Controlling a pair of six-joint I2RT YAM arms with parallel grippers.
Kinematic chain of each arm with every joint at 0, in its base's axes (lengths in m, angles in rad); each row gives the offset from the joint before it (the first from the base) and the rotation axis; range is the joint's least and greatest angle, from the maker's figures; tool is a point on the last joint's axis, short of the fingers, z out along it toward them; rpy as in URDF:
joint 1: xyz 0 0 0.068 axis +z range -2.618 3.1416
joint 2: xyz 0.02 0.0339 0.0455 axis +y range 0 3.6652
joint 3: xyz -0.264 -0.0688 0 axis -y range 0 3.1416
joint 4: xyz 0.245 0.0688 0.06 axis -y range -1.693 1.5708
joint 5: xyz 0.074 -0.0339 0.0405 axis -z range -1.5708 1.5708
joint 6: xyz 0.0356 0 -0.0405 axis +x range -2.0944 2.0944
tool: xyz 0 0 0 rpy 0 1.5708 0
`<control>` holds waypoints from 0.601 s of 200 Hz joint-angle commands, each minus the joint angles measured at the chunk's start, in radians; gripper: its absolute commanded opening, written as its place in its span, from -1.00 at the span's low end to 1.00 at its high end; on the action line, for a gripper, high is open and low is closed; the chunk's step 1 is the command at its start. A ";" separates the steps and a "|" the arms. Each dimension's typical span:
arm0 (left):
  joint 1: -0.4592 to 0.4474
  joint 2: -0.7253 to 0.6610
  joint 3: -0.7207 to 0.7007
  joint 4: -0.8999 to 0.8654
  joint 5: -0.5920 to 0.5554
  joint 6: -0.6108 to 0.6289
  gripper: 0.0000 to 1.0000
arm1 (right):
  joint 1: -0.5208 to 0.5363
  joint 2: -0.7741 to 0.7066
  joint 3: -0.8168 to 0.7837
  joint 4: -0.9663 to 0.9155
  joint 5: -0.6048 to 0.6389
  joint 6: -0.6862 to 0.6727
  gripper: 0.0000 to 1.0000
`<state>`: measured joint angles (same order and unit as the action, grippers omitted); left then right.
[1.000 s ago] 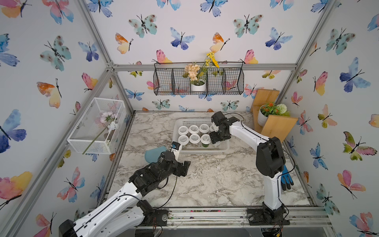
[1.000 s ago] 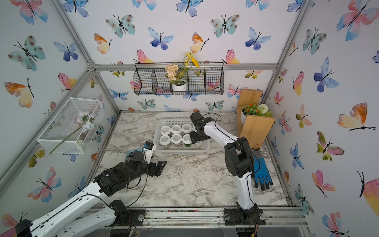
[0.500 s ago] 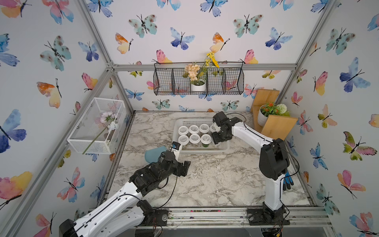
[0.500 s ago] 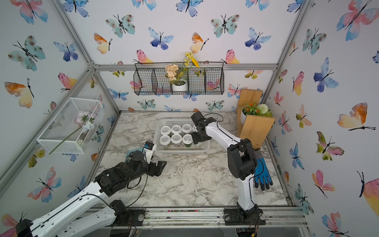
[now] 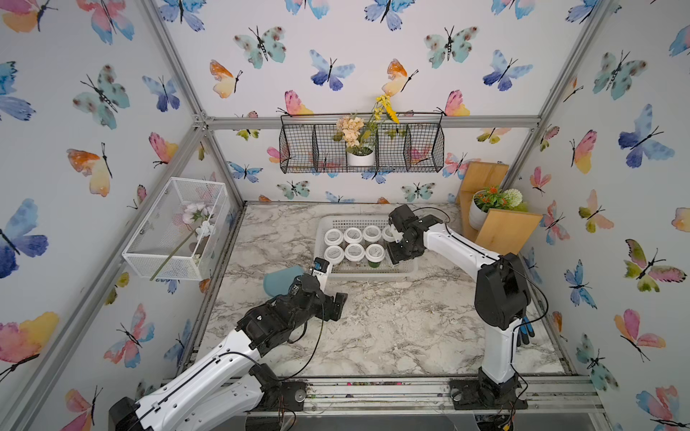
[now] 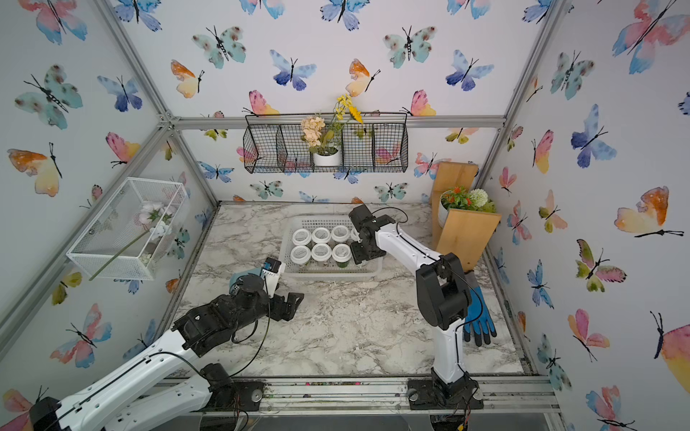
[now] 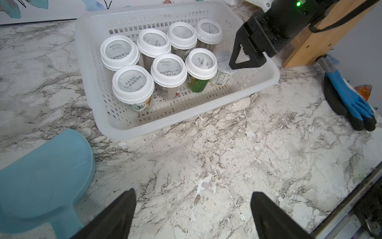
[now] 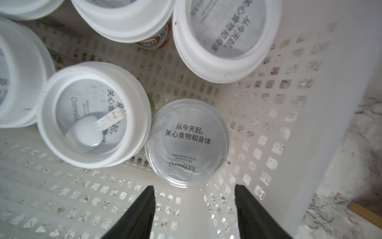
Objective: Put the yogurt in the basket
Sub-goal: Place the yogurt in the basket.
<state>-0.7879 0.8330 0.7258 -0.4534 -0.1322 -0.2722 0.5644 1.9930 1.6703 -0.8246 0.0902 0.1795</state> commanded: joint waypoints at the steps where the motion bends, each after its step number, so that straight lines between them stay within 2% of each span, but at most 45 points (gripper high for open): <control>1: -0.007 0.002 -0.009 0.009 0.024 0.012 0.85 | 0.005 -0.010 -0.012 0.010 -0.018 -0.004 0.28; 120: -0.007 0.007 -0.009 0.008 0.023 0.014 0.85 | 0.009 0.027 -0.010 0.013 0.028 -0.006 0.26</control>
<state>-0.7879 0.8379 0.7258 -0.4534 -0.1322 -0.2699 0.5701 2.0006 1.6707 -0.8219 0.0914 0.1783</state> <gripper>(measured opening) 0.925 0.633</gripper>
